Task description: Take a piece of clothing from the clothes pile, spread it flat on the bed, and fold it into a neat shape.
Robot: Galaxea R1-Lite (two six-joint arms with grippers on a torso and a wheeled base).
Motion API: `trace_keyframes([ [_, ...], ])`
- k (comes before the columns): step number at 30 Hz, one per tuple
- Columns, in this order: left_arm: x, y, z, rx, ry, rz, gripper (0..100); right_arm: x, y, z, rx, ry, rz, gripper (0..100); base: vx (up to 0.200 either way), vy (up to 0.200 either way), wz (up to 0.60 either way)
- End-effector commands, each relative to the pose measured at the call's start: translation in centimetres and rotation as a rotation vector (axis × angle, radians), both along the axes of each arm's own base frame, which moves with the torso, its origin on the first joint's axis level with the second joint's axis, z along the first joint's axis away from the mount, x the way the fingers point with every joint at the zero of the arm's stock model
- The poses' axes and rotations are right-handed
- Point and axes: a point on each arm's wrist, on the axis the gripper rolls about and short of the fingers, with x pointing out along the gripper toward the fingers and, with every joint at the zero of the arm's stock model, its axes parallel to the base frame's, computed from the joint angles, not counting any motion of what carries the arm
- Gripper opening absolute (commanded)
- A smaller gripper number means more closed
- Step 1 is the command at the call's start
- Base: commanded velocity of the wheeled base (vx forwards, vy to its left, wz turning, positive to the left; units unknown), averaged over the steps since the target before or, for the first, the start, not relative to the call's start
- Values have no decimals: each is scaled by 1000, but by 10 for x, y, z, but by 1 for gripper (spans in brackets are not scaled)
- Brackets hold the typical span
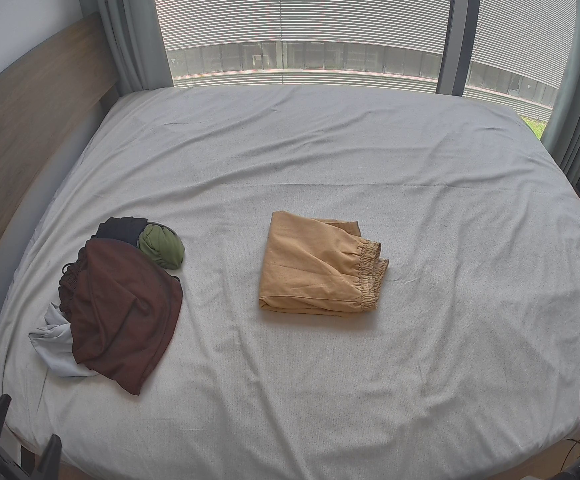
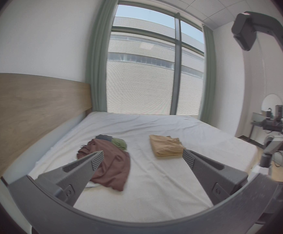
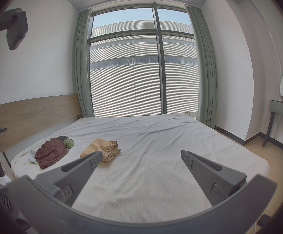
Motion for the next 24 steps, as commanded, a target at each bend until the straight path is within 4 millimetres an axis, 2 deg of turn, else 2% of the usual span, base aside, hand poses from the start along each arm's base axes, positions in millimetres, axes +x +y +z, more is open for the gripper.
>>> trace_keyframes([
  [1,0,2,-6,10,-2,85,100,1,0,-5,-10,6,-14,100,0,0,0],
  [2,0,3,-7,29,1,156,100,1,0,-5,-20,7,-17,100,0,0,0],
  [5,0,4,-12,53,47,205,100,1,0,-5,-25,5,-17,100,0,0,0],
  [24,0,4,-13,38,58,205,100,1,0,-5,-47,8,-3,100,0,0,0],
])
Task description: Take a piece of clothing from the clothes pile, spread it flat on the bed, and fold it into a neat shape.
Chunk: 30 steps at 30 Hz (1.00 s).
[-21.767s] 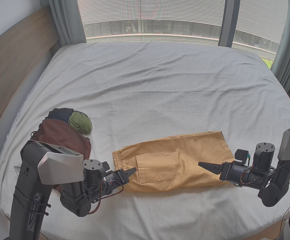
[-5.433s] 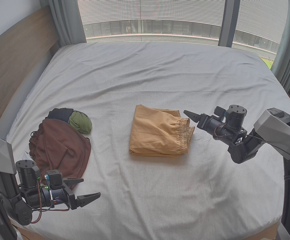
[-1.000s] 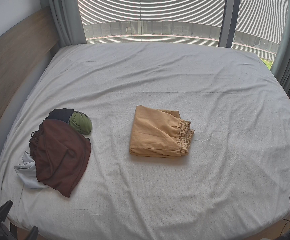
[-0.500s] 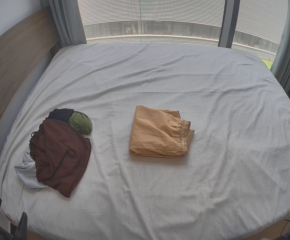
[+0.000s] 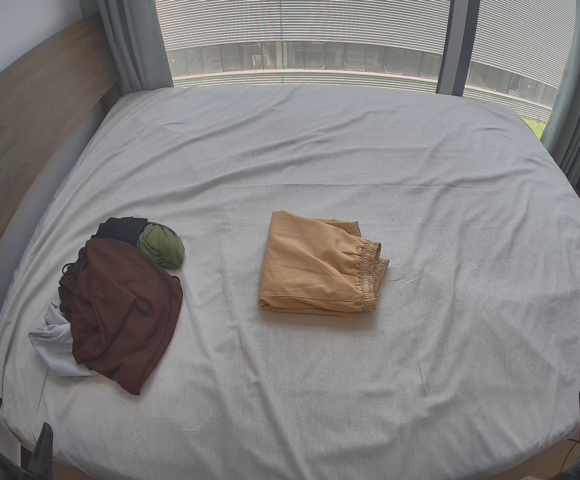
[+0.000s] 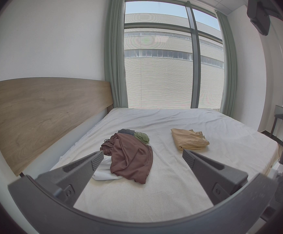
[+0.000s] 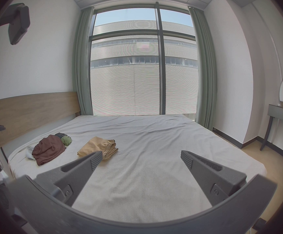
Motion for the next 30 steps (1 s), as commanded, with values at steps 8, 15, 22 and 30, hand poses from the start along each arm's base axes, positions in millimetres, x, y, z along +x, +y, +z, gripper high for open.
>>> trace_keyframes([
  [8,0,0,-5,0,2,2,100,1,2,-8,-10,32,82,100,0,0,0],
  [15,0,0,-5,-2,2,2,100,1,0,-12,-6,75,11,100,0,0,0],
  [22,0,0,-5,3,2,2,100,1,0,-12,-10,70,27,100,0,0,0],
  [30,0,0,-5,4,1,2,100,1,1,-12,-15,72,40,100,0,0,0],
])
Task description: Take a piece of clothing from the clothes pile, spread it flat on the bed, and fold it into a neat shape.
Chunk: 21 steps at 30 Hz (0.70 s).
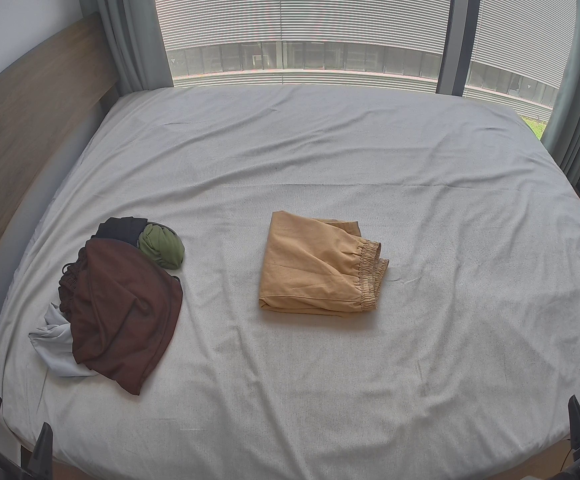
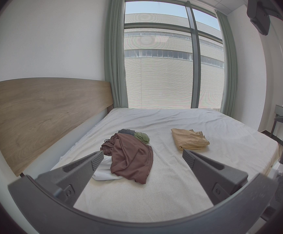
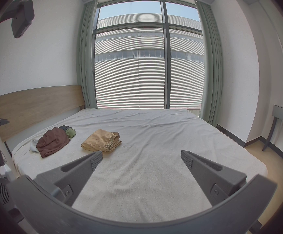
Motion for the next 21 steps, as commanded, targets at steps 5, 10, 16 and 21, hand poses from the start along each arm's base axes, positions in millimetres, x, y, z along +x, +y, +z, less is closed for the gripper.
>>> trace_keyframes([
  [5,0,0,-5,1,2,0,100,0,0,-5,0,6,1,100,0,0,0],
  [10,0,0,-5,1,2,0,100,0,0,-5,1,6,3,100,0,0,0],
  [16,0,0,-5,1,2,0,100,0,0,-5,3,6,3,100,0,0,0],
  [21,0,0,-5,1,2,0,100,0,0,-5,4,6,3,100,0,0,0],
])
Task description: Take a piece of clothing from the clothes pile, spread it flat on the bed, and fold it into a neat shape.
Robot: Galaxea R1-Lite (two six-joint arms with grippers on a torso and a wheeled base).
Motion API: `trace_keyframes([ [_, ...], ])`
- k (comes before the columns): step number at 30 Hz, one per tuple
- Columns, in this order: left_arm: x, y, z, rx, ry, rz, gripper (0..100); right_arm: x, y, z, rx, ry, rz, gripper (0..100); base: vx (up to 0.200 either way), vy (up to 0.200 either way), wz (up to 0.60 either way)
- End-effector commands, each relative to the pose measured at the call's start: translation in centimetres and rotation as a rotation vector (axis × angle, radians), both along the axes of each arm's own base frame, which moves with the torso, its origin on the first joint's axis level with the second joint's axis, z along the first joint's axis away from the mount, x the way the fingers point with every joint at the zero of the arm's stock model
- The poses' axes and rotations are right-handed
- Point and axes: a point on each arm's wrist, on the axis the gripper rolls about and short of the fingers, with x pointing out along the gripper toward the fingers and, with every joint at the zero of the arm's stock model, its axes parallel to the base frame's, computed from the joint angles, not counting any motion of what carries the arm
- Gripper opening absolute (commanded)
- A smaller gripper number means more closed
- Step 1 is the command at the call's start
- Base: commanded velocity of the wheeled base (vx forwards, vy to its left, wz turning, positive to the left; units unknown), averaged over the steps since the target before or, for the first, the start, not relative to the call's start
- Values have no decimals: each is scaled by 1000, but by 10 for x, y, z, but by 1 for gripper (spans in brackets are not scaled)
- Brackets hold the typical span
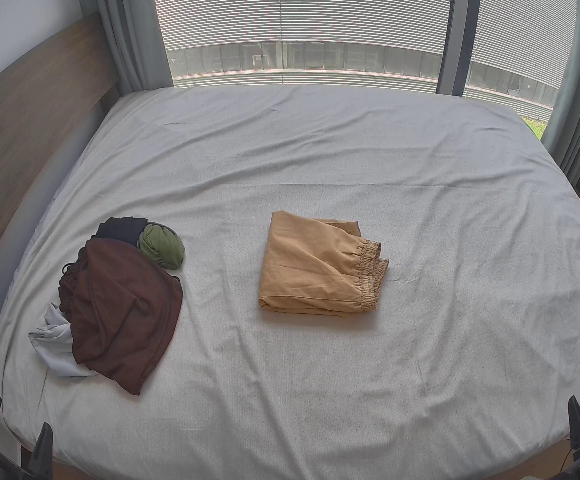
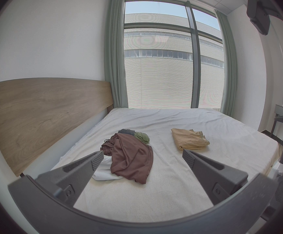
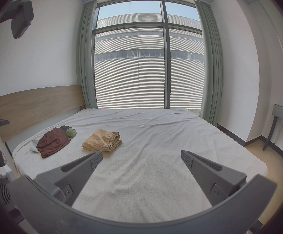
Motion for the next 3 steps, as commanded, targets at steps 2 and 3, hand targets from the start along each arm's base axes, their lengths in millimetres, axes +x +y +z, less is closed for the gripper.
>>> trace_keyframes([
  [2,0,0,-5,0,1,0,100,0,0,-5,4,3,0,100,0,0,0],
  [3,0,0,-5,0,1,0,100,0,0,-5,4,3,0,100,0,0,0],
])
